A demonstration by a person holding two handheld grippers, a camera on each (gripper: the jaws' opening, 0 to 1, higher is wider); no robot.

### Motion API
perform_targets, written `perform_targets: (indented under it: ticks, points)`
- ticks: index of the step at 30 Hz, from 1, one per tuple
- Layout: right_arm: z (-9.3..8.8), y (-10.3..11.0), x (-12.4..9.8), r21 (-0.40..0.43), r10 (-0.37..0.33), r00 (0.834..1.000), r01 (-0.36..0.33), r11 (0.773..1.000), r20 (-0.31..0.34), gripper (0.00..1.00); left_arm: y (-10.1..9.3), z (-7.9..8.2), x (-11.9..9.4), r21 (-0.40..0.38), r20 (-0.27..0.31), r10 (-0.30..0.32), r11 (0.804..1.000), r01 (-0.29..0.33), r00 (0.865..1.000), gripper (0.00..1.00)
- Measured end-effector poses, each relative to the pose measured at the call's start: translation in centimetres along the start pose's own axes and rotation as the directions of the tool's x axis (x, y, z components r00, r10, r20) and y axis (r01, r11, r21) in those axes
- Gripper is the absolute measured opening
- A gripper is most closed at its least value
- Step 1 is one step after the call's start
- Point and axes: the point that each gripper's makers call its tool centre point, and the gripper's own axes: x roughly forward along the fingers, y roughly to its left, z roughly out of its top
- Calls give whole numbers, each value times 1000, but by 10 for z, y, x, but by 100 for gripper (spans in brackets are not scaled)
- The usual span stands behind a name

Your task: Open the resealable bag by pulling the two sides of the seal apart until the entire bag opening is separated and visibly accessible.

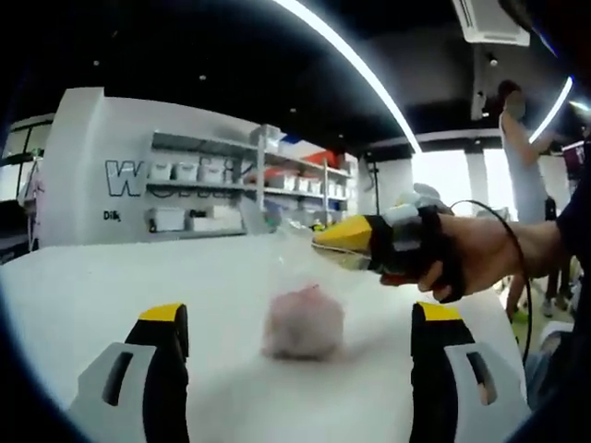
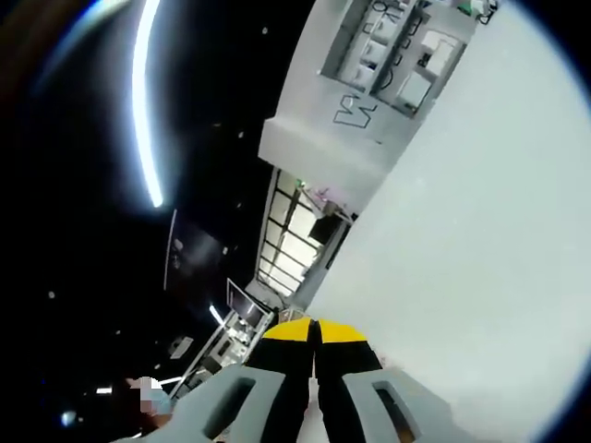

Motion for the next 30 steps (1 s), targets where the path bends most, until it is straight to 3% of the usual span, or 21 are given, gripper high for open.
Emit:
perform_targets:
  ticks: [30]
  points:
    - [27, 2, 17, 50, 11, 999, -13, 999, 43, 0, 2, -6, 2, -21, -29, -2, 1000, 1, 1000, 97]
